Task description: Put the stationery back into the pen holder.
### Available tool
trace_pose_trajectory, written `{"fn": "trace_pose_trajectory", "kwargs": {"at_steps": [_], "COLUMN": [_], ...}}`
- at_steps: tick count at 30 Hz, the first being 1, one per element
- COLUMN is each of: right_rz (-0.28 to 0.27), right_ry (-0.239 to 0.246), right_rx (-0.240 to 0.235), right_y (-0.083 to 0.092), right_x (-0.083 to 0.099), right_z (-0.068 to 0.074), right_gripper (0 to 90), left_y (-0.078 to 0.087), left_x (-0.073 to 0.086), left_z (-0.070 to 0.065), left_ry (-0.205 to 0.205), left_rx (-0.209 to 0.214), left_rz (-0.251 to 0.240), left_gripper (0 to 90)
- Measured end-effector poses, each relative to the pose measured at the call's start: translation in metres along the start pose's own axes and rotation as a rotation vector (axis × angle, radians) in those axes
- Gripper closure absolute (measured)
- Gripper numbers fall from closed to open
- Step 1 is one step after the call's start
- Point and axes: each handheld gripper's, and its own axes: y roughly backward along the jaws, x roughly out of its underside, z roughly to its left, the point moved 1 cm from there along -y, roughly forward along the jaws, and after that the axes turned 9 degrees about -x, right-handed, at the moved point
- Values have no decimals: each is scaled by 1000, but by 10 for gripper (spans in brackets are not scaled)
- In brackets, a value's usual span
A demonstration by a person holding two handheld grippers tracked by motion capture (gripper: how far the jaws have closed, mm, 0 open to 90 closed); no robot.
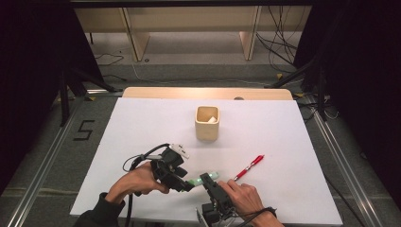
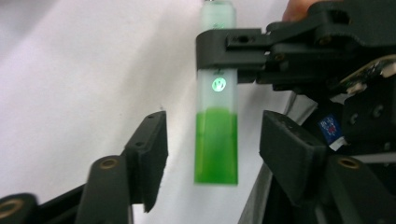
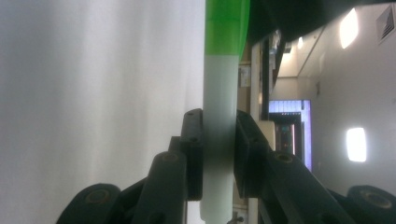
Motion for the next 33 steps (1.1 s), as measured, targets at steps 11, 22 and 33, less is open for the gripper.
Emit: {"fn": "trace_pose_trajectory", "kwargs": {"at_steps": [11,22,33], "right_rz": [22,-41,-247], "right_ry": [-154,-590,-1102], "right_rx": [-38,-153,-324], "right_y": [1,1,-3], "right_x": [31,63,90], "right_z": [-16,-50,-84], "right_gripper": [769,769,769], "left_y": [12,5,3], "left_x": [8,27,41], "left_z": [9,10,10], "left_ry": [52,64,95], "left_rx": [-79,-148,-191], "left_rz": [-143,-269,-399], "left_gripper": [295,254,245]}}
